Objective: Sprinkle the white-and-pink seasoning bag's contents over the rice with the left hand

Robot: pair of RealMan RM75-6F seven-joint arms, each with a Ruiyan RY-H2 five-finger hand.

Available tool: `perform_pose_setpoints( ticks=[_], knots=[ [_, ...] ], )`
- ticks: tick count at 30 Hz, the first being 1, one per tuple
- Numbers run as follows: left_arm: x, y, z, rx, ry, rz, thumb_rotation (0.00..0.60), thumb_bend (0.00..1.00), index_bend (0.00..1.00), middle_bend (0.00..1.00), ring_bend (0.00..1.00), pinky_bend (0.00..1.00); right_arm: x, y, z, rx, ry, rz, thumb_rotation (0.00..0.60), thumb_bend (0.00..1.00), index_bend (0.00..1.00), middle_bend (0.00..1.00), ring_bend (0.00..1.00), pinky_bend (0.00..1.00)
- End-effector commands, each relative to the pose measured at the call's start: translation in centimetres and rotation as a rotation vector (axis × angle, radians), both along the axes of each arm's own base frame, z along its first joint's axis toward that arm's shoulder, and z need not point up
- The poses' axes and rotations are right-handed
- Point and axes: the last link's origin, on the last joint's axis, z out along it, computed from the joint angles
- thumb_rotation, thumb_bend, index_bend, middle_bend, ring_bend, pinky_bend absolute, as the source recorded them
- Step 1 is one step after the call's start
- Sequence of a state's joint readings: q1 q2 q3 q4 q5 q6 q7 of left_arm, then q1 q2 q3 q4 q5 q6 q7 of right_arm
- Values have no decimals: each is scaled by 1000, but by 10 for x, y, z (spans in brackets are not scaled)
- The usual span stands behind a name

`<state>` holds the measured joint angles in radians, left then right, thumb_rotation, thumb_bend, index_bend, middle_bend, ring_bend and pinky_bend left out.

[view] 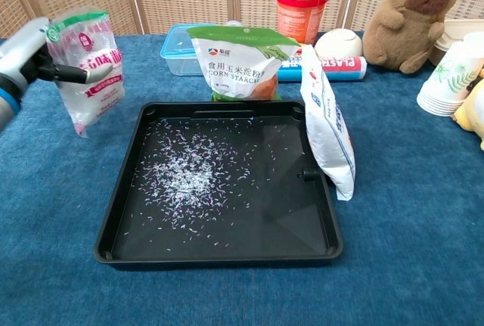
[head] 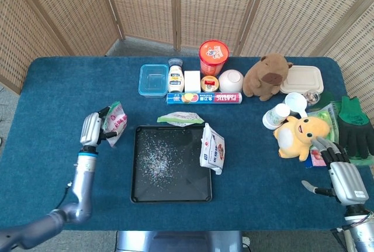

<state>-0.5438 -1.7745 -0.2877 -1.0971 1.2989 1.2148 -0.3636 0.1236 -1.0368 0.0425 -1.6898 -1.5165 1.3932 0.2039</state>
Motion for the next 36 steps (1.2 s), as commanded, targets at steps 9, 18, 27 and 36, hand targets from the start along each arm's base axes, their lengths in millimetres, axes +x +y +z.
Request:
perform_pose_setpoints(
  ticks=[9, 18, 27, 36],
  knots=[
    [10, -39, 60, -135, 455, -427, 600, 358, 593, 518, 522, 618, 1, 0, -2, 1, 8, -2, 567, 0, 0, 15, 36, 29],
    [14, -48, 57, -68, 817, -667, 600, 371, 624, 530, 522, 617, 2, 0, -5, 5, 15, -1, 567, 0, 0, 14, 37, 24],
    [23, -51, 44, -9, 1023, -876, 600, 399, 642, 542, 528, 625, 1, -1, -4, 2, 14, -5, 569, 0, 0, 14, 37, 20],
    [43, -46, 45, 162, 1313, -1168, 600, 407, 649, 549, 529, 659, 1, 0, 0, -9, 3, -4, 569, 0, 0, 15, 36, 15]
  ],
)
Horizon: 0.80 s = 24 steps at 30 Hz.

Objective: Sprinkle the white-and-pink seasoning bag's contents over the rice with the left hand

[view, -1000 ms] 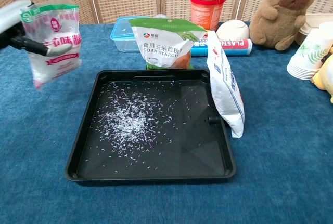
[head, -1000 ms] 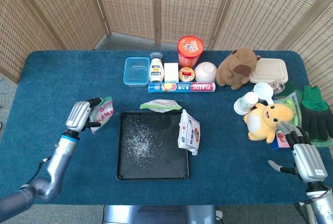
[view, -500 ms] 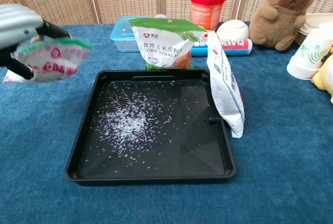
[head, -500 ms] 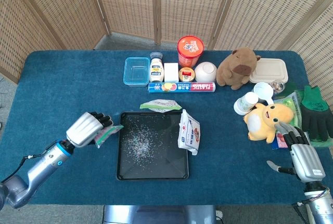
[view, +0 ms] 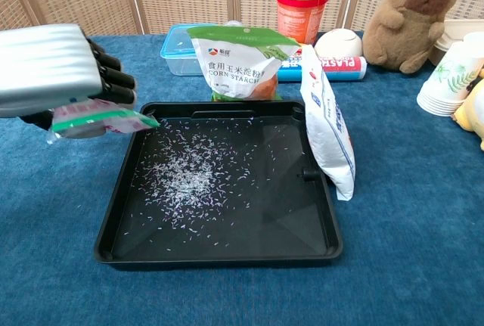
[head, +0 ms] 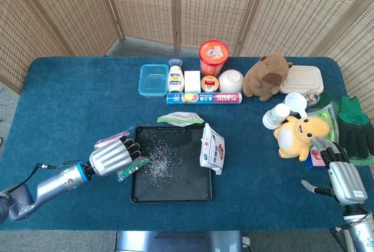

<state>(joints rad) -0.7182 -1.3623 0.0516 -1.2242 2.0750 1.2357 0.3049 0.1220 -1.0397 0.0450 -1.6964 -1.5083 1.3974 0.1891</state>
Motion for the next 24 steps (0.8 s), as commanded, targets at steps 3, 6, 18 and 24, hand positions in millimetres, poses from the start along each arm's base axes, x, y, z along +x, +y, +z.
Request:
perform_pose_setpoints(
  ticks=[3, 6, 18, 24],
  knots=[
    [11, 7, 6, 36, 144, -240, 600, 408, 649, 549, 529, 660, 0, 0, 1, -4, -4, 0, 566, 0, 0, 15, 36, 14],
    [13, 10, 8, 26, 187, -314, 600, 408, 649, 549, 529, 660, 0, 0, 3, -7, -6, 1, 567, 0, 0, 15, 36, 13],
    [15, 17, 5, 9, 348, -452, 600, 409, 666, 552, 529, 641, -1, 1, 4, -11, -10, 0, 567, 0, 0, 14, 36, 10],
    [20, 16, 6, 17, 427, -523, 600, 417, 676, 557, 529, 535, -1, 1, 5, -9, -13, 0, 566, 0, 0, 15, 36, 10]
  ],
)
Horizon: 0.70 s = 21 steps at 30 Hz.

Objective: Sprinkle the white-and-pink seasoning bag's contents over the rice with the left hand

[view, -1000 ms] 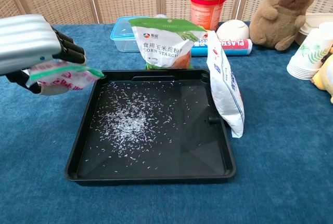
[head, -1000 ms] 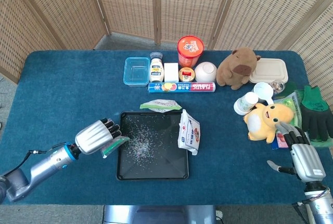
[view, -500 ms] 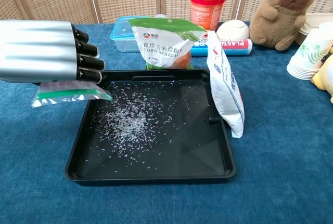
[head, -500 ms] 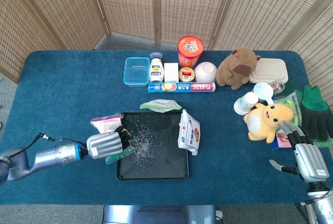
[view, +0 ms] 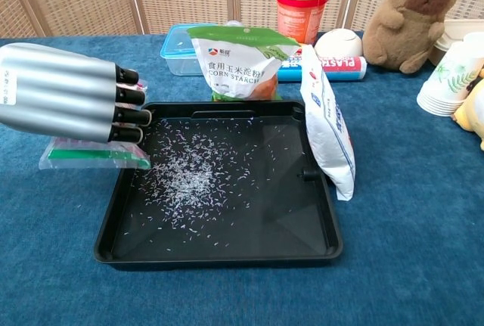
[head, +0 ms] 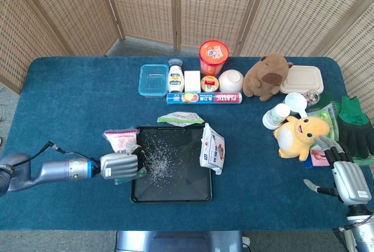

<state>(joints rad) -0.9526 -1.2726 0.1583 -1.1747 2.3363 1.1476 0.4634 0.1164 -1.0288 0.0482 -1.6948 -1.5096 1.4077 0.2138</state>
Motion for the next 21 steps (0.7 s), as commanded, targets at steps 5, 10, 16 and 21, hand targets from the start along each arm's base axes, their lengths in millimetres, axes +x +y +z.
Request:
perform_pose_setpoints(
  ticks=[5, 10, 16, 21],
  knots=[
    [14, 2, 2, 16, 71, -66, 600, 422, 677, 557, 528, 514, 0, -1, -2, 11, -1, -1, 567, 0, 0, 15, 36, 9],
    [22, 6, 3, 43, 163, -109, 600, 411, 678, 557, 529, 512, -1, -1, 1, 2, -4, -4, 565, 0, 0, 14, 36, 8],
    [38, 6, 6, 81, 204, -121, 600, 409, 678, 557, 528, 510, -1, 0, 0, 5, -3, 0, 566, 0, 0, 14, 36, 8],
    [39, 7, 3, 110, 195, -101, 600, 414, 679, 556, 529, 511, 0, 1, 1, 8, -5, 4, 568, 0, 0, 15, 37, 7]
  ],
)
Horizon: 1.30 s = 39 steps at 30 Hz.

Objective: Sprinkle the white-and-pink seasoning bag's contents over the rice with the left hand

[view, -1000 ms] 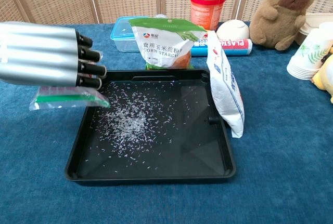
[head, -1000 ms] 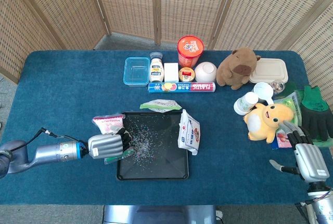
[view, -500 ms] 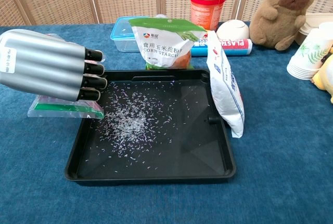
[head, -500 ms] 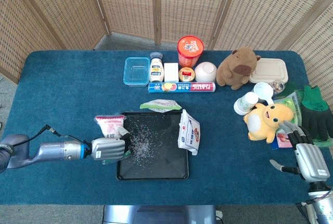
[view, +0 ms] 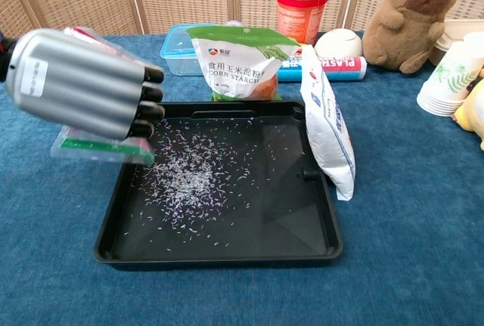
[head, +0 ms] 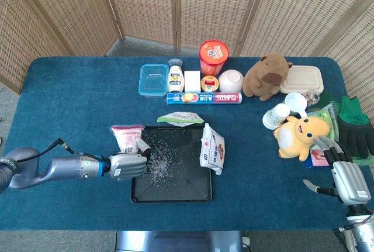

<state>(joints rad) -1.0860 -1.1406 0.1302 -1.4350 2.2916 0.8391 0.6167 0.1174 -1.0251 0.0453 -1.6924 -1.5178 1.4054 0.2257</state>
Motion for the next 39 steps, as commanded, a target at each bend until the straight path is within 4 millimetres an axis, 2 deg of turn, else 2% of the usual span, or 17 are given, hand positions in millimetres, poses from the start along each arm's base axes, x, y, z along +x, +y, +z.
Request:
perform_pose_setpoints(
  ticks=[1, 5, 11, 15, 19, 28, 36, 37, 39],
  knots=[
    [-1, 1, -2, 22, 16, -8, 600, 416, 679, 557, 529, 511, 0, 0, 0, 0, 0, -1, 569, 0, 0, 15, 36, 7],
    [-3, 1, -3, 37, 65, -31, 600, 421, 678, 556, 528, 511, 0, 0, 1, -2, 0, 0, 567, 0, 0, 14, 36, 8],
    [7, 1, -1, 65, 83, -44, 600, 418, 679, 557, 528, 511, 1, 0, -2, 6, 4, 3, 567, 0, 0, 14, 36, 7],
    [9, 7, 1, 144, 63, 13, 600, 419, 724, 583, 529, 511, 1, 0, -1, 4, 4, 4, 567, 0, 0, 14, 37, 7],
    [4, 4, -5, 200, 118, 3, 600, 421, 728, 586, 529, 511, 1, 0, 0, -1, 1, 6, 565, 0, 0, 14, 36, 7],
    [7, -1, -13, 245, 99, 22, 600, 421, 728, 586, 529, 511, 1, 0, -2, 4, 4, 4, 565, 0, 0, 15, 37, 6],
    [6, -5, -16, 251, 66, 50, 600, 445, 752, 597, 529, 511, 1, 0, -2, 6, 8, 4, 569, 0, 0, 15, 36, 7],
    [16, -7, -16, 242, -22, 103, 600, 449, 756, 601, 528, 511, 2, 0, -3, 8, 8, 7, 569, 0, 0, 15, 36, 7],
    [19, -9, -17, 235, -82, 149, 600, 455, 760, 603, 528, 511, 2, 0, -3, 9, 9, 7, 567, 0, 0, 15, 36, 7]
  ],
)
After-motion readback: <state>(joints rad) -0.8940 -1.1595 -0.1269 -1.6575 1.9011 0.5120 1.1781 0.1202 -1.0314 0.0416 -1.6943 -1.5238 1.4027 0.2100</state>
